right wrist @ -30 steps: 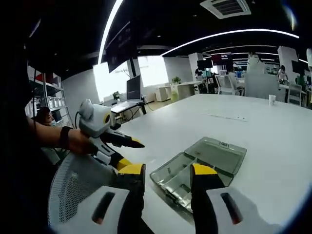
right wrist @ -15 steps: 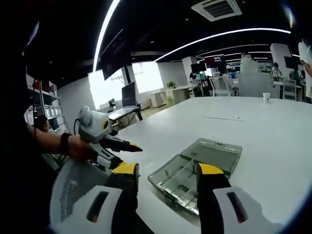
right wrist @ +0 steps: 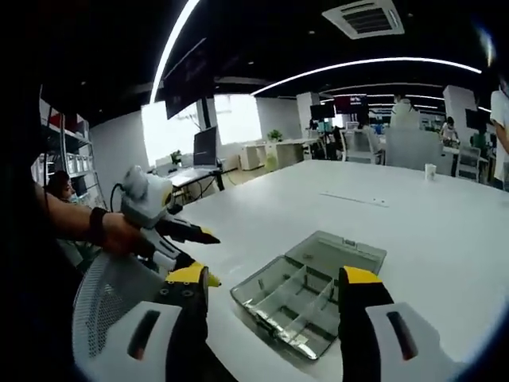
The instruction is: Insert the divider into the dual guide fixture by aligning both edges with the guide slots and pushing it downward to the bottom, including one-sided entry, uneven engagement, binding, and posture correction.
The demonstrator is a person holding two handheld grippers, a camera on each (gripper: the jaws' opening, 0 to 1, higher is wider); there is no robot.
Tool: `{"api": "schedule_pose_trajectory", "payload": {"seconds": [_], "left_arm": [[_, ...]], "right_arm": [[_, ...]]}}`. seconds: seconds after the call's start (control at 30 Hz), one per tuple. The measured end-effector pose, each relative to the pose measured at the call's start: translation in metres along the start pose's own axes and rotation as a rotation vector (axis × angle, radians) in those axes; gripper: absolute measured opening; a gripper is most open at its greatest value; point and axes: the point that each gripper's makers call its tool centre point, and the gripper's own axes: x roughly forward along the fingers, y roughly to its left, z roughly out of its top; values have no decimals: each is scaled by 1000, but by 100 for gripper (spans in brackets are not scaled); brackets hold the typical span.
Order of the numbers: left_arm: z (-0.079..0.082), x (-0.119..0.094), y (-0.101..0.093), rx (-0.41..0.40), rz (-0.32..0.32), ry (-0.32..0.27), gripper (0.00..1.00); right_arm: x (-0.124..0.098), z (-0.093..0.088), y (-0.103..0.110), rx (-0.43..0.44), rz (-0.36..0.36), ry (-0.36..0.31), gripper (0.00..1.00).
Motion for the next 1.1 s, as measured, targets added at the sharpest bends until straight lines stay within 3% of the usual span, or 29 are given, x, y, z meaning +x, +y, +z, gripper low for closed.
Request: {"api": "schedule_pose_trajectory", "payload": {"seconds": [0.17,0.33,0.63,0.87,1.1], "left_arm": [[-3,1,9,32,13,31,76],[-8,5,22,38,44,61,76],[-17,15,36,-12,59,88,72],[-28,22,40,2,67,141,66],[-35,29,48,-24,84,144,63]], "right_arm": [[-2,-1,-4,9,-25,-2,73],[-6,0,-4,-2,-34,-22,75],[-9,-8,-2,11,-52,16,71],[-7,-7,4,38,-50,-1,67],[-8,-10,10,36,-37,6,62]]}}
